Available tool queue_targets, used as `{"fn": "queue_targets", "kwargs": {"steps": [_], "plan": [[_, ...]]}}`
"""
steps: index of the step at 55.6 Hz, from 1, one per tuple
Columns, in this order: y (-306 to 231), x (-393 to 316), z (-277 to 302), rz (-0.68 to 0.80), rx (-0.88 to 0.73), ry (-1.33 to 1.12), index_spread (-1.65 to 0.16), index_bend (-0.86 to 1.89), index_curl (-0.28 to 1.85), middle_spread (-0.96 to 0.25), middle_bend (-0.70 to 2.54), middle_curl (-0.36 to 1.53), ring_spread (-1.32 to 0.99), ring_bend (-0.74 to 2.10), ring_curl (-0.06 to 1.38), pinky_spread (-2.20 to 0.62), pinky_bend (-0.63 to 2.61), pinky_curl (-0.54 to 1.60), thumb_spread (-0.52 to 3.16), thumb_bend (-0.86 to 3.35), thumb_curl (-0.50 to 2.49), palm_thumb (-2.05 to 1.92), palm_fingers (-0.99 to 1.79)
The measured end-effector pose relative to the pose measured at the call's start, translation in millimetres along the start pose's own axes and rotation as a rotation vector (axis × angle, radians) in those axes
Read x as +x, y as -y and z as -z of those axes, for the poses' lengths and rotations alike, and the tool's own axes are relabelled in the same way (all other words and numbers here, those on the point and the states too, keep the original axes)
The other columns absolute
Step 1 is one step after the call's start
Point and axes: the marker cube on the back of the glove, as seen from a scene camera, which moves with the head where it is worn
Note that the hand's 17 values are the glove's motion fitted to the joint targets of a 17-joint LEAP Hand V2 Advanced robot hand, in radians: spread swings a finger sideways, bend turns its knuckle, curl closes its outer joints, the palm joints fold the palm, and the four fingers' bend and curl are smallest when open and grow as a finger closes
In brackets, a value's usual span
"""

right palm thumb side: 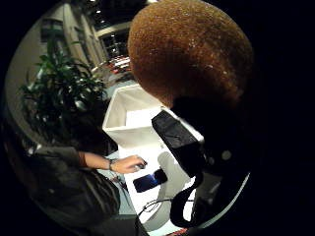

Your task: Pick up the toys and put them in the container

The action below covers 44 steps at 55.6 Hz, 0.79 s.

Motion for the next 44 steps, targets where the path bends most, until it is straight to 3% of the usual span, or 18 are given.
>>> {"fn": "queue_targets", "kwargs": {"steps": [5,10,17,30,33,35,36,37,38,44], "plan": [[52.6,14.2,-23.6,0.107,-0.036,-0.29,-0.3,0.09,-0.02,-0.35,1.18,0.72,-0.32,1.56,0.54,-0.4,1.21,0.47,1.43,-0.05,0.14,-0.08,1.0],[93.3,4.8,-44.0,0.108,-0.081,-0.263,-0.29,0.09,-0.02,-0.36,1.18,0.74,-0.32,1.57,0.54,-0.41,1.22,0.47,1.42,-0.05,0.13,-0.09,0.99],[134.2,14.7,-70.0,-0.006,-0.137,-0.293,-0.3,0.08,-0.02,-0.36,1.17,0.76,-0.31,1.57,0.54,-0.41,1.23,0.47,1.39,-0.05,0.12,-0.09,0.96],[165.1,15.0,-90.4,-0.088,-0.206,-0.225,-0.3,0.08,-0.02,-0.37,1.13,0.78,-0.32,1.56,0.53,-0.41,1.23,0.46,1.36,-0.06,0.11,-0.1,0.89],[164.6,15.0,-95.8,-0.099,-0.273,-0.224,-0.3,0.08,0.0,-0.37,1.0,0.75,-0.31,1.49,0.52,-0.41,1.24,0.47,1.29,-0.07,0.11,-0.11,0.68],[164.5,11.5,-98.8,-0.12,-0.299,-0.222,-0.29,0.13,0.02,-0.36,0.85,0.7,-0.31,1.37,0.48,-0.36,1.22,0.46,1.2,-0.1,0.11,-0.16,0.32],[164.3,9.4,-99.9,-0.132,-0.306,-0.223,-0.29,0.14,0.04,-0.35,0.84,0.7,-0.31,1.37,0.5,-0.35,1.23,0.48,1.18,-0.1,0.11,-0.16,0.3],[164.1,7.2,-100.8,-0.142,-0.31,-0.226,-0.28,0.22,0.07,-0.32,0.72,0.66,-0.29,1.17,0.44,-0.31,1.19,0.47,1.12,-0.12,0.11,-0.19,-0.05],[163.6,5.2,-101.6,-0.148,-0.311,-0.229,-0.28,0.26,0.11,-0.29,0.68,0.65,-0.27,1.08,0.44,-0.28,1.19,0.49,1.08,-0.13,0.11,-0.19,-0.19],[151.1,6.5,-101.1,-0.128,-0.343,-0.288,-0.27,0.23,0.13,-0.21,0.5,0.55,-0.24,0.78,0.28,-0.17,1.12,0.39,0.94,-0.14,0.11,-0.2,-0.19]]}}
